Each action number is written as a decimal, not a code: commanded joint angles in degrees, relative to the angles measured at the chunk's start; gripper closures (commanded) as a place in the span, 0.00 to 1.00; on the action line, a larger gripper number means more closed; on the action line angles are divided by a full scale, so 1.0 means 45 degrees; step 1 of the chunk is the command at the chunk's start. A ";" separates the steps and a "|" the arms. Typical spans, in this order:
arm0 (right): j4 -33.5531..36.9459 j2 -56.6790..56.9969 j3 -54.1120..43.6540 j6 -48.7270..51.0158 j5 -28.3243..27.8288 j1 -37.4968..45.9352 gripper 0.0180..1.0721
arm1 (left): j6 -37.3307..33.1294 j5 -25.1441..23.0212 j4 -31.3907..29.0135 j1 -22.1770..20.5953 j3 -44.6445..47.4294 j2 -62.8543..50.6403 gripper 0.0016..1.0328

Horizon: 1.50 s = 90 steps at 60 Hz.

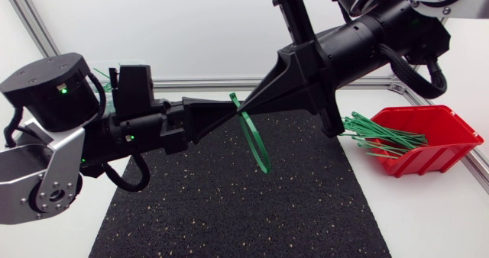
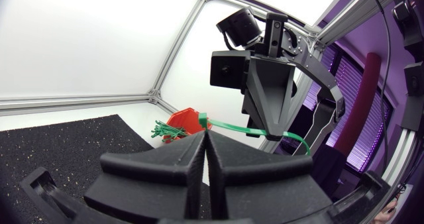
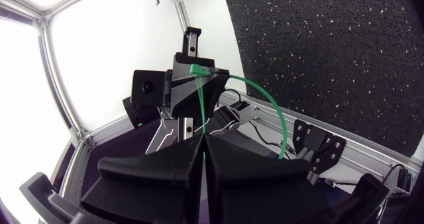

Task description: Take a green cable tie from the red box, thread the tail through the head to close it, then place it in the transparent bin on the left.

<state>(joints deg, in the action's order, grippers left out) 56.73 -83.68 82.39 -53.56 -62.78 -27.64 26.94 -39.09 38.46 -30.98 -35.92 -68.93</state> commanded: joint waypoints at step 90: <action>-0.0517 -0.0116 -0.0145 -0.0461 0.0534 -0.0323 0.95 | 0.0049 -0.0024 0.0126 -0.0068 0.0209 0.0141 0.97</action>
<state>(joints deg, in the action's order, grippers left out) 55.05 -83.26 82.37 -54.00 -60.80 -28.77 26.96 -39.07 38.44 -30.89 -35.92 -69.04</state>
